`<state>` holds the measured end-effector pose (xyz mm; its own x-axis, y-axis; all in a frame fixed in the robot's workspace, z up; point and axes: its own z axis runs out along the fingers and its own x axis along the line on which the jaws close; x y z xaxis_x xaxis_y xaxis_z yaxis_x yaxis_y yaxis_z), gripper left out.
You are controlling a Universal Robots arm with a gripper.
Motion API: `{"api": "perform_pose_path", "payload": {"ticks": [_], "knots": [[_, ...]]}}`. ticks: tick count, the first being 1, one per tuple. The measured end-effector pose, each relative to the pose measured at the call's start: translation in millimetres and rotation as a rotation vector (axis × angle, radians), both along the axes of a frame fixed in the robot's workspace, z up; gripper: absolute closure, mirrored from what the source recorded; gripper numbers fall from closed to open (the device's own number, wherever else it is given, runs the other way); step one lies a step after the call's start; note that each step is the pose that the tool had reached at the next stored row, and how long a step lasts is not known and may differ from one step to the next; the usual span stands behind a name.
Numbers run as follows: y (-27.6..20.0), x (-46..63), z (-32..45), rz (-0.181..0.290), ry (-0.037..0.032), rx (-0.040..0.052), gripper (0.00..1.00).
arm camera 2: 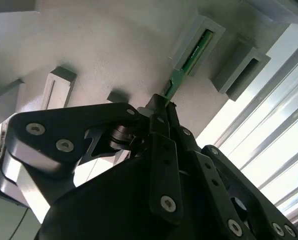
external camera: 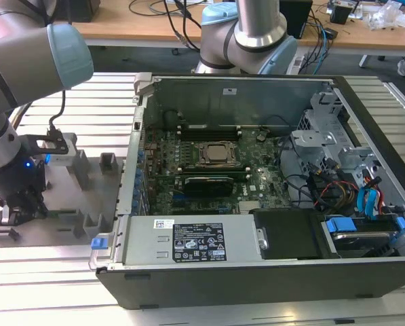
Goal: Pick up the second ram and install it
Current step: 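Pick up the second ram and move it above second insertion slot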
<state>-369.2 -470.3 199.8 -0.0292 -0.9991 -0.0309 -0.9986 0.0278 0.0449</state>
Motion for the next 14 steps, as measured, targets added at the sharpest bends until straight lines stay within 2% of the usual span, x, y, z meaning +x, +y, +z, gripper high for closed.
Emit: {"api": "perform_pose_path", "payload": {"ticks": [4,6,8,9,10,14], "knots": [[0.1,0.0,0.0,0.002,0.0,-0.0001,0.86],[0.1,0.0,0.0,0.054,0.0,-0.0002,0.86],[0.1,0.0,0.0,0.046,0.0,-0.0003,0.86],[0.2,0.0,-0.1,0.016,0.0,-0.0003,0.86],[0.1,-0.1,-0.1,0.007,0.0,-0.0004,0.86],[0.1,0.0,-0.1,0.005,-0.0001,-0.0004,0.86]]}}
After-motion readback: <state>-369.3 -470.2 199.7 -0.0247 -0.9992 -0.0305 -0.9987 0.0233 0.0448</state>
